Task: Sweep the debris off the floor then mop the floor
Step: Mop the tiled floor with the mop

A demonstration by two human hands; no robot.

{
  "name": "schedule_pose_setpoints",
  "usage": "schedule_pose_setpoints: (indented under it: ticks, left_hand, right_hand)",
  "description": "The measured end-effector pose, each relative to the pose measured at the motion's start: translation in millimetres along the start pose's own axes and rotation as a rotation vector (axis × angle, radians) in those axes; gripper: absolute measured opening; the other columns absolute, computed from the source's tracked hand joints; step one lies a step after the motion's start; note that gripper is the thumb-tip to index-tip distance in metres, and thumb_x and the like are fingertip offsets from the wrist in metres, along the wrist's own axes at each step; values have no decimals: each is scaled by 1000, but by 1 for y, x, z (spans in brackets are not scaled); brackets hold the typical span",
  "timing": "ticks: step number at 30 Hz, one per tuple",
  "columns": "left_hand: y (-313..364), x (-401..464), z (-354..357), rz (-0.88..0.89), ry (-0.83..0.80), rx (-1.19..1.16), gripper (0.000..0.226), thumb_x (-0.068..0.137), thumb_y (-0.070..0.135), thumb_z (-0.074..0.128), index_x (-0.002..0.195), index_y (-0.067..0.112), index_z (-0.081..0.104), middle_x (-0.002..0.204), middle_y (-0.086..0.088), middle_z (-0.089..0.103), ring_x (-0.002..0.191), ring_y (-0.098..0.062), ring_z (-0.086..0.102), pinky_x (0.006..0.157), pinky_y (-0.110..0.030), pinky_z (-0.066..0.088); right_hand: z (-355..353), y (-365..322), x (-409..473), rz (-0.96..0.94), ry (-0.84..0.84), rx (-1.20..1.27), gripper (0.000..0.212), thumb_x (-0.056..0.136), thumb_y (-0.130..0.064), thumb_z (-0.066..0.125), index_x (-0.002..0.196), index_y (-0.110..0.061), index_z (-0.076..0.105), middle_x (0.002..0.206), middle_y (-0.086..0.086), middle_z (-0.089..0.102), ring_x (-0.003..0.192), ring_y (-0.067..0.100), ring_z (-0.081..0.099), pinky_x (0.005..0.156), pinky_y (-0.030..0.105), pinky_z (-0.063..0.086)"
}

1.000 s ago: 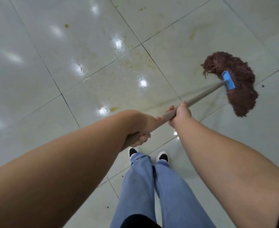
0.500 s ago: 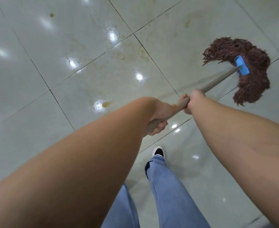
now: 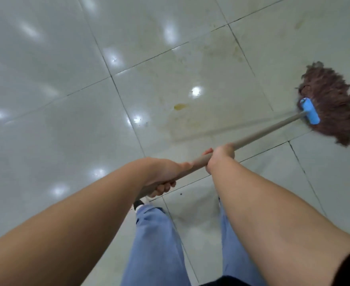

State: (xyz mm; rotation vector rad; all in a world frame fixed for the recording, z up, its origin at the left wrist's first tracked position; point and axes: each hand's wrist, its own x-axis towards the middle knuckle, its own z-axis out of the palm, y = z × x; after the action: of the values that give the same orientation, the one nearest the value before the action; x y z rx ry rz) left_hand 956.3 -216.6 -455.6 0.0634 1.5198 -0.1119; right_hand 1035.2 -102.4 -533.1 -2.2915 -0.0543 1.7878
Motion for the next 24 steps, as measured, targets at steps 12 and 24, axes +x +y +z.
schedule_pose_setpoints:
  ticks: [12,24]
  left_hand:
    - [-313,-67,-115,-259,16,-2,68,71,82,39,70,14,42,40,3,35,32,-15,30,41,-13,29]
    - [-228,-47,-96,-117,131,95,74,57,84,36,70,13,45,33,4,36,27,-16,32,38,-11,31]
  right_hand:
    - [74,299,-138,277,-129,-56,45,94,-51,39,74,-10,39,52,4,44,19,15,35,35,15,37]
    - [69,217,-107,211,-150,70,40,96,-46,38,76,-12,37,57,3,37,29,13,31,37,12,36]
